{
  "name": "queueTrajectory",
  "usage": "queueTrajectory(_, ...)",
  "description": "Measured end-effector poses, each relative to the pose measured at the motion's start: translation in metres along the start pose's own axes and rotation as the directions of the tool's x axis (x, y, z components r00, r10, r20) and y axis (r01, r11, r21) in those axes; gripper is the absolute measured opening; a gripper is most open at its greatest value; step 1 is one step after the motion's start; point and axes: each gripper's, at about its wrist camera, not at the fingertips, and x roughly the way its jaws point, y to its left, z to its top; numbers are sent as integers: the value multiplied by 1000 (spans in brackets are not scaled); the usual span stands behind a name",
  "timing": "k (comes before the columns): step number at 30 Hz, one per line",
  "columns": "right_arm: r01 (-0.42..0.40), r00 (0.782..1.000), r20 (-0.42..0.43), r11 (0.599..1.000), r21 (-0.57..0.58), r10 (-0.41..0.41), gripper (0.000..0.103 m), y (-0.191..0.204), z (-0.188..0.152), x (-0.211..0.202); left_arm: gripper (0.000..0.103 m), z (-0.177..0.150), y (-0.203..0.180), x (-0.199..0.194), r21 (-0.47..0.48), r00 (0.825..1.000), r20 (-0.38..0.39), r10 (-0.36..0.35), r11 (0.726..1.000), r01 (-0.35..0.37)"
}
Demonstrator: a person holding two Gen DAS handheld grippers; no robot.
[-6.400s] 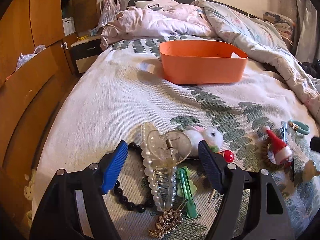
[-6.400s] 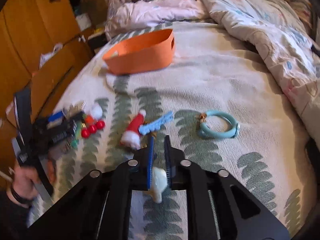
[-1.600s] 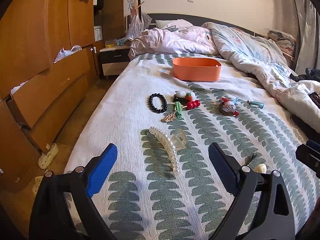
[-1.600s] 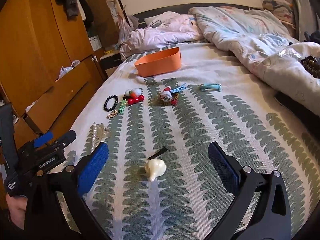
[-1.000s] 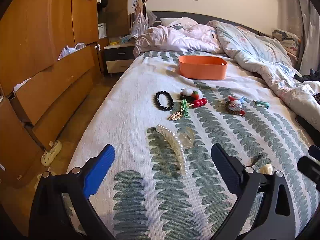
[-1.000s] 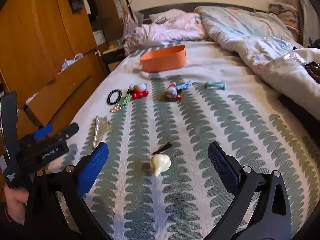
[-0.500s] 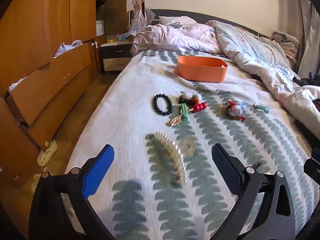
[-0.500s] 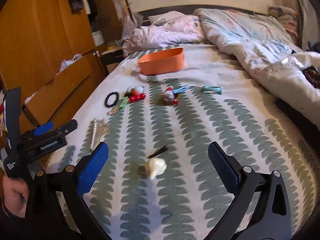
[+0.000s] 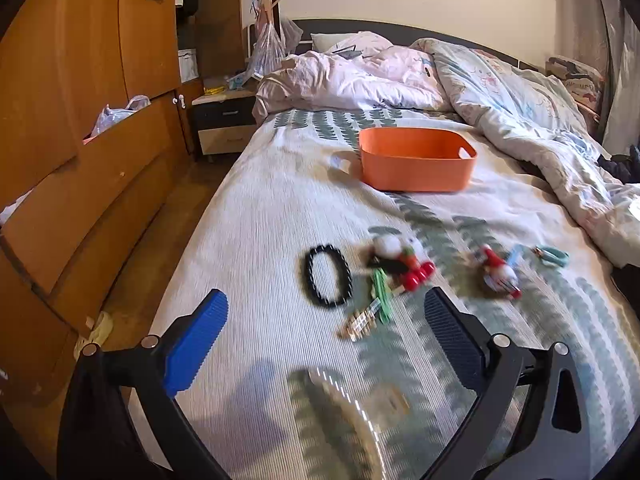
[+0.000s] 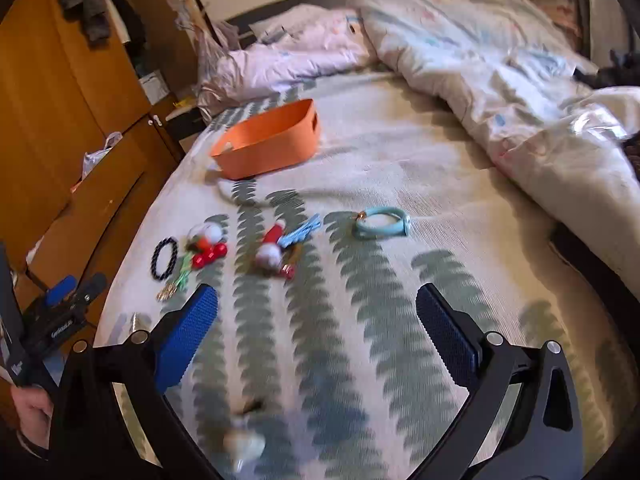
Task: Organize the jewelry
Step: 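Move right gripper to teal bangle while left gripper moves to black bead bracelet, then close right gripper on teal bangle while left gripper closes on black bead bracelet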
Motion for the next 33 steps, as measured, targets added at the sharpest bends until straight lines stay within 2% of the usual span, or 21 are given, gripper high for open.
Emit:
queueTrajectory(4, 29, 998, -51, 999, -40, -31, 99, -5, 24, 43, 97, 13, 10, 27, -1, 1000, -5, -10, 1000, 10)
queueTrajectory(7, 57, 995, -77, 994, -98, -64, 99, -2, 31, 71, 97, 14, 14, 45, 24, 1000, -18, 13, 1000, -13)
queueTrajectory(12, 91, 991, -84, 988, -128, -103, 97, -8, 37, 104, 97, 7, 22, 76, 20, 996, -83, 25, 1000, -24)
queueTrajectory(16, 124, 985, -98, 979, -164, -141, 93, -14, 45, 123, 97, 11, 23, 91, 37, 994, -102, 37, 999, -33)
queueTrajectory(27, 156, 962, -196, 970, -184, -192, 70, -24, 51, 158, 97, 8, 25, 123, 18, 975, -220, 18, 1000, -14)
queueTrajectory(30, 160, 958, -205, 969, -188, -198, 67, -23, 49, 160, 97, 6, 28, 123, 4, 974, -227, 13, 1000, -13)
queueTrajectory(33, 155, 957, -215, 969, -191, -195, 59, -20, 48, 162, 97, 7, 27, 121, 15, 975, -221, 22, 1000, -19)
